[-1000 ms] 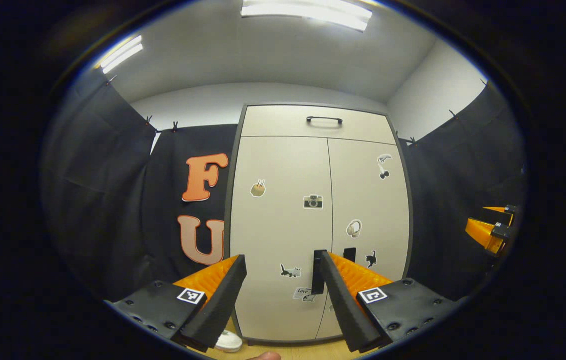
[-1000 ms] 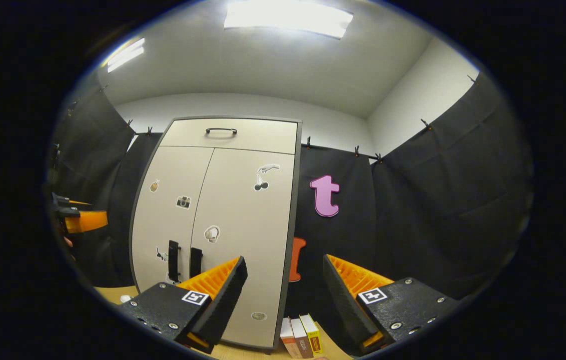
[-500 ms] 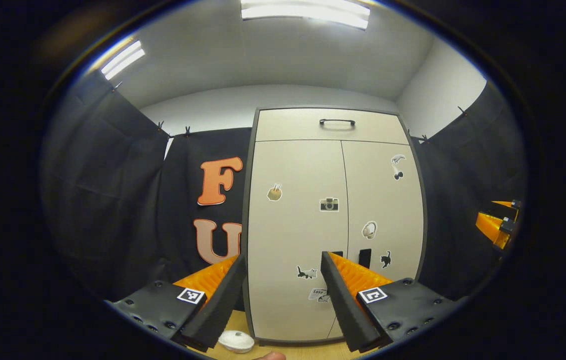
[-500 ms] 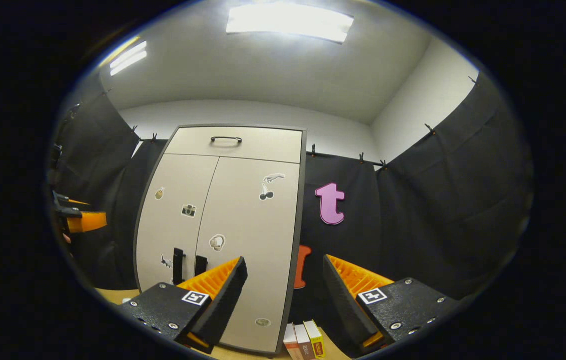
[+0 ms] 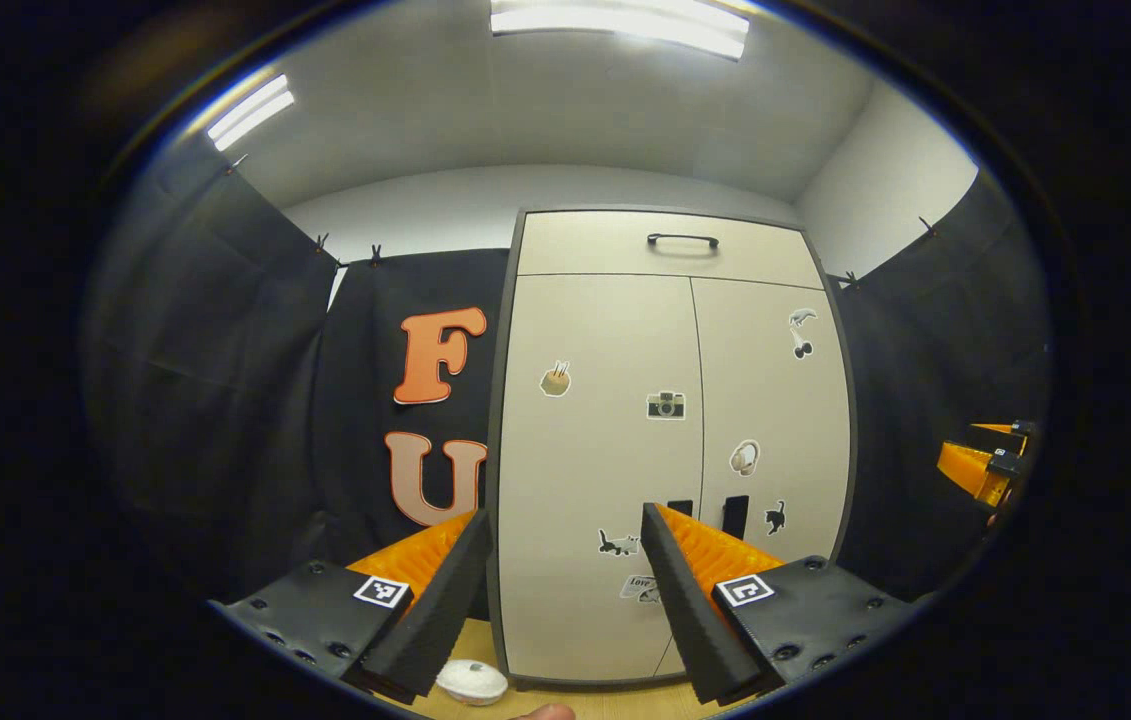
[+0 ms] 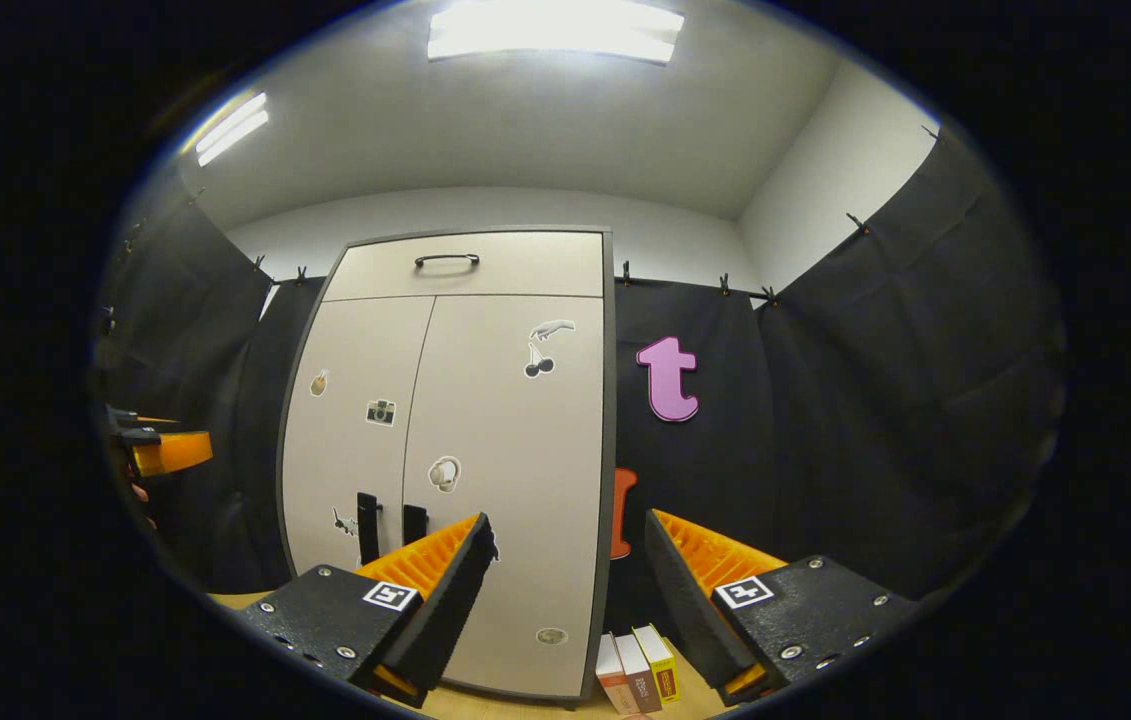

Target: Open the right door of the double-door shoe cabinet with the right hand, and open the left door with the left hand.

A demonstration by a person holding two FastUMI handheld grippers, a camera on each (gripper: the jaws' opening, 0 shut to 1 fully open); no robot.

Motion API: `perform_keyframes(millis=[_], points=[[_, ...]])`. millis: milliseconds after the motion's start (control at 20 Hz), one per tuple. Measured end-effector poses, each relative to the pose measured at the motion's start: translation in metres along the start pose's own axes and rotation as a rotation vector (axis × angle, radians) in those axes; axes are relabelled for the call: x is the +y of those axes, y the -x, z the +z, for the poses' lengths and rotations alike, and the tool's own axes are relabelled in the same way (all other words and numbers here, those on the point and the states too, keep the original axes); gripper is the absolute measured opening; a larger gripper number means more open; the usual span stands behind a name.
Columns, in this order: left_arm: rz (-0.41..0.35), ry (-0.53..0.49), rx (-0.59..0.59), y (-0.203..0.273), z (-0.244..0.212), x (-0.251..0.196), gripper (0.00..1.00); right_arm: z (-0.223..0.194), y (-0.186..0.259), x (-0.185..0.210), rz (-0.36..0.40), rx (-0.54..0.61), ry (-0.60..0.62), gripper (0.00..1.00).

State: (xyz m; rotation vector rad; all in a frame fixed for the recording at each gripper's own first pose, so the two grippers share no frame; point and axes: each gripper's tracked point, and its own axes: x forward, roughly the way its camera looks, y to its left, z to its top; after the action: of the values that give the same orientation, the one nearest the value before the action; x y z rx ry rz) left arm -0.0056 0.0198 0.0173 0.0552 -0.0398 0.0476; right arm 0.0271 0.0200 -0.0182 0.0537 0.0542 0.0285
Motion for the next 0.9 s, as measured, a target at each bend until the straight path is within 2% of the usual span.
perform_keyframes(millis=[250, 700, 900], points=[[-0.007, 0.003, -0.005, -0.009, -0.003, 0.012, 0.96, -0.029, -0.031, 0.027, -0.002, 0.081, 0.010, 0.92], [0.058, -0.037, 0.021, -0.025, -0.025, 0.084, 0.97, -0.104, -0.108, 0.115, 0.057, 0.280, -0.091, 0.92], [0.082, -0.020, 0.060, -0.026, -0.045, 0.114, 0.97, -0.131, -0.133, 0.159, 0.113, 0.366, -0.169, 0.89]])
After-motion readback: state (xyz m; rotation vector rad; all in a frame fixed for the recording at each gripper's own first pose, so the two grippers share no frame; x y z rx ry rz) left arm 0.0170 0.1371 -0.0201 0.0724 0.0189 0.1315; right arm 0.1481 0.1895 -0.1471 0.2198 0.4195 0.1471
